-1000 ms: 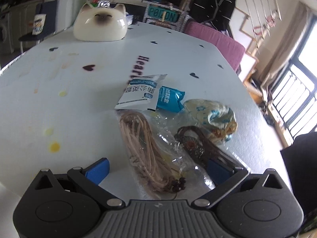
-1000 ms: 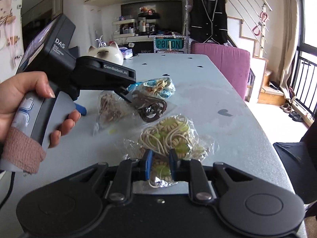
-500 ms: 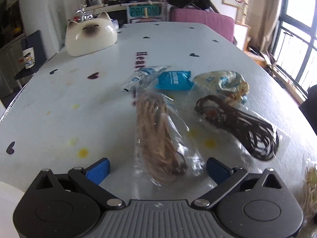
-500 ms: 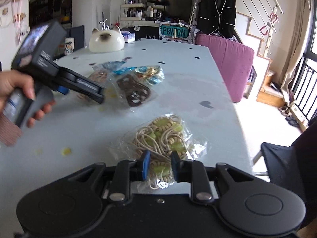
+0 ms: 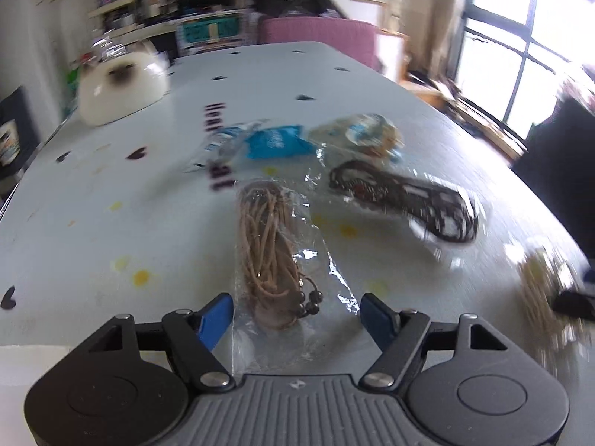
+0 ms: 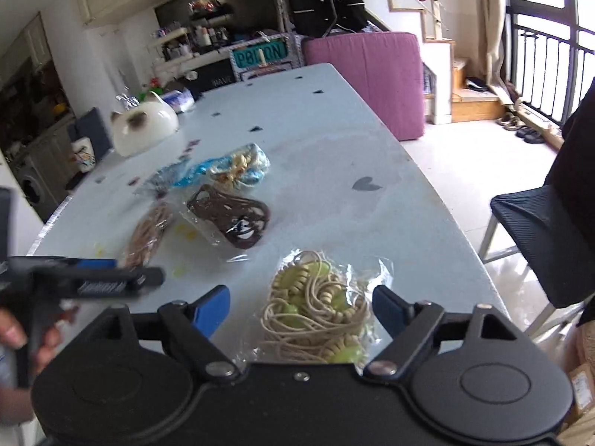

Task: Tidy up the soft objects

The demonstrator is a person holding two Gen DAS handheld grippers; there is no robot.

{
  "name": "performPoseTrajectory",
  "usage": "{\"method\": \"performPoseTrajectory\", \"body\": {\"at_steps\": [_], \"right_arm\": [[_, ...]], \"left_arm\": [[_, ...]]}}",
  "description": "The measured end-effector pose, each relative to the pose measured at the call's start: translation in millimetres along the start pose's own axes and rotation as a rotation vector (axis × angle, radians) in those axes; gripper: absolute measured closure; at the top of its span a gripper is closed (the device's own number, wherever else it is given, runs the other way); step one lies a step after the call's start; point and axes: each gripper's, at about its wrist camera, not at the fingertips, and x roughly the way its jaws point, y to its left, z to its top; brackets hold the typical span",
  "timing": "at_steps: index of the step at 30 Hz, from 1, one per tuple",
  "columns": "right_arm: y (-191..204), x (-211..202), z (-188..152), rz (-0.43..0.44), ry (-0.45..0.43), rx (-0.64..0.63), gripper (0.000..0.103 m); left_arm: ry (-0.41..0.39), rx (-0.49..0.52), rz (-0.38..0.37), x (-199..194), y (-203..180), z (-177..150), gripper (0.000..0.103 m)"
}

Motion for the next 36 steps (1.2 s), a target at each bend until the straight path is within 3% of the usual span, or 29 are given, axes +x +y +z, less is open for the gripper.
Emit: {"method": "performPoseTrajectory", "body": {"at_steps": [6,7,10,16,19,26,36], "right_arm": [[12,17,-6,-0.124,-0.004,-0.046,0.015],[12,19,-7,-0.140,0.000,-0.055,0.014],[6,22,-9,-0.134,0.018,-0.044,0.011],[-4,20,-9,-0.060,0.045,0.011,0.015],[-1,16,-10,-0.037,0.039,-0.011,0.017],[1,6,-15,0.005,0.029,-0.049,0.026],[13,-26,-28,0.048,-0.019,-0.088,0.029]], "left_arm": [[0.023,0.101,-0.074,-16,-8,-17,0.026],[0.027,0.099,-0.083,-18,-8,-18,0.022],[0.050,0.047,-0.094,-18,-6,-16,0.007],[0.088,-0.157,-0.095,-7,1,2,0.006],[0.073,-0.213,-0.071,2,2,11,0.014],[0.033,-0.169,-0.042,4,0,14,0.037],[0.052,-0.170,-0.111,-25,-3,-9,0.045]]}}
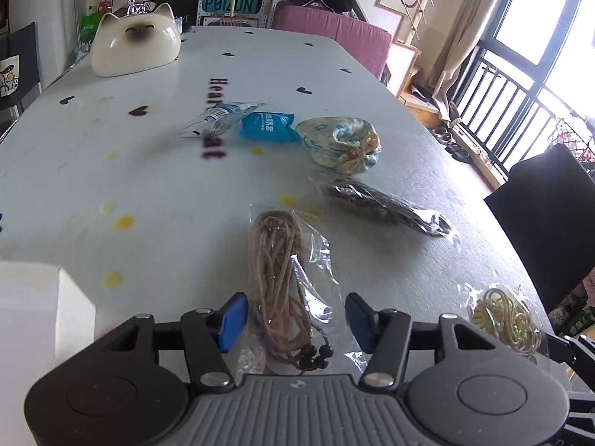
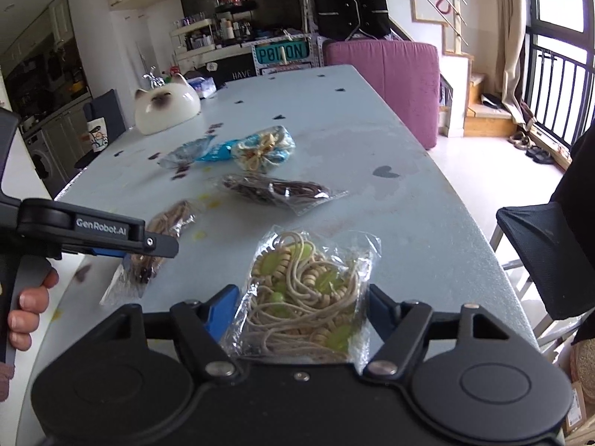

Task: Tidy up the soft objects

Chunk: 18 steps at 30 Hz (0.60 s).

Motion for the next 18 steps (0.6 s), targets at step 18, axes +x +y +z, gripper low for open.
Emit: {"method": "performPoseTrajectory", "body": {"at_steps": [18], "right_arm": [[16,-55,-15,0.029,-0.075,-0.002,0.029]], "left_arm": [[-0.011,0.046,-0.057,-68,-16,-40,0.046]]}}
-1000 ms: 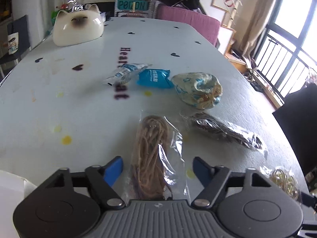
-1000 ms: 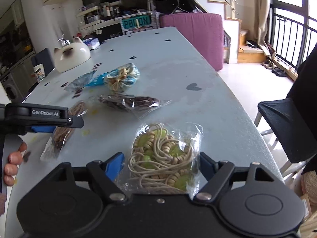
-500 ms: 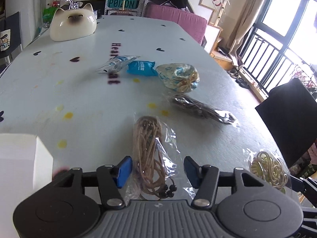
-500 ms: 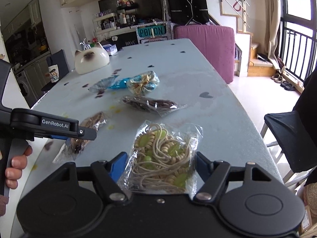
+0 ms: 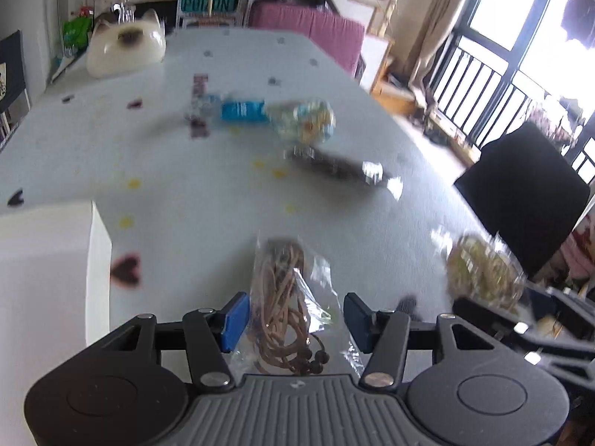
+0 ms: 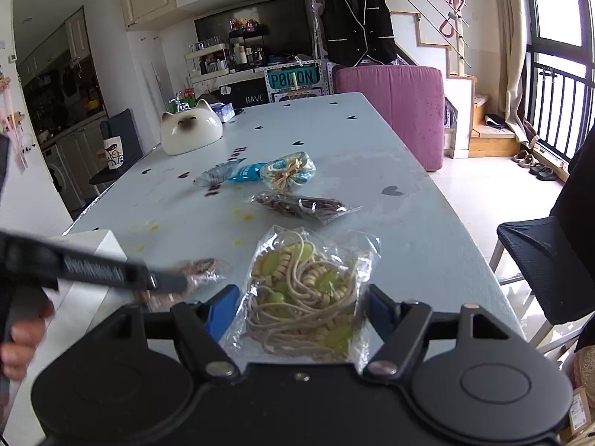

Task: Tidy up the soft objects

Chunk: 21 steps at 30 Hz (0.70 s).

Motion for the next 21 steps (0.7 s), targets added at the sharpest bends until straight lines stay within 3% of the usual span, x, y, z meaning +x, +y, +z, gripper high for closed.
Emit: {"method": "performPoseTrajectory", "body": {"at_steps": [4,7,9,11,14,21], "right_arm": [[0,-4,-6,0.006,0.003,0.007,0.029],[-2,-5,-9,0.008,0.006,0.012,0.029],[-3,-5,-9,0.007,0.006,0.016,0.029],[-5,-5,-10,0.007,0.006,0.020,0.029],[-7,-5,-11,0.004,0.006,0.026,0.029],[-3,-11,-10,-0.002,-0.014,0.033,0.029]], "left_arm": [[0.101,0.030,0.041,16,-5,-18,0.028],[0.111,0.046,0.065,27,-9,-21,0.026],[0.107,0.040,0.067,32,-11,-18,0.028],[0.096,0.031,0.066,36,-12,-14,0.046],[0.066,0.040,0.102,36,-13,-16,0.051],[0.017,0.018,0.062,17,-10,-19,0.055]]}}
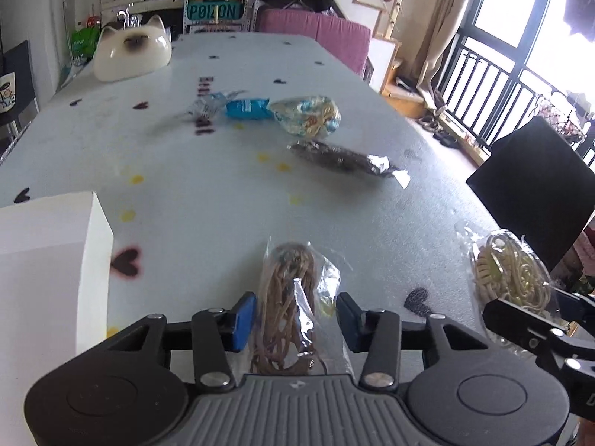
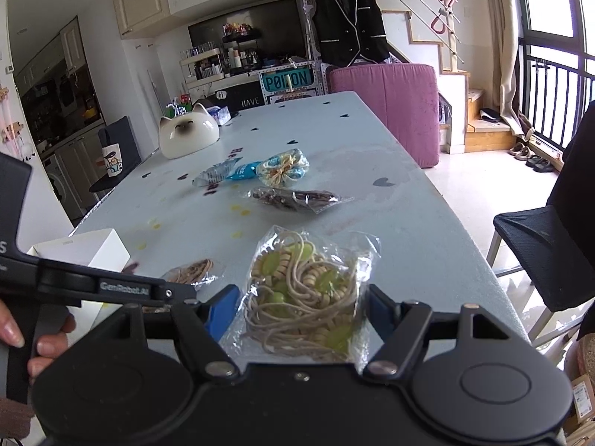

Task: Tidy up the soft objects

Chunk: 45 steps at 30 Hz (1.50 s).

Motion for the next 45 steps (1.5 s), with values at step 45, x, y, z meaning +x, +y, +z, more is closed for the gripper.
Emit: {"method": "performPoseTrajectory", "body": {"at_steps": [45], "right_arm": [[11,-31,-6,0.018,-0.069,0.021,0.029]], "left_arm": [[-0.102,0.035,-0.061,-55,-4,-23,0.064]]}}
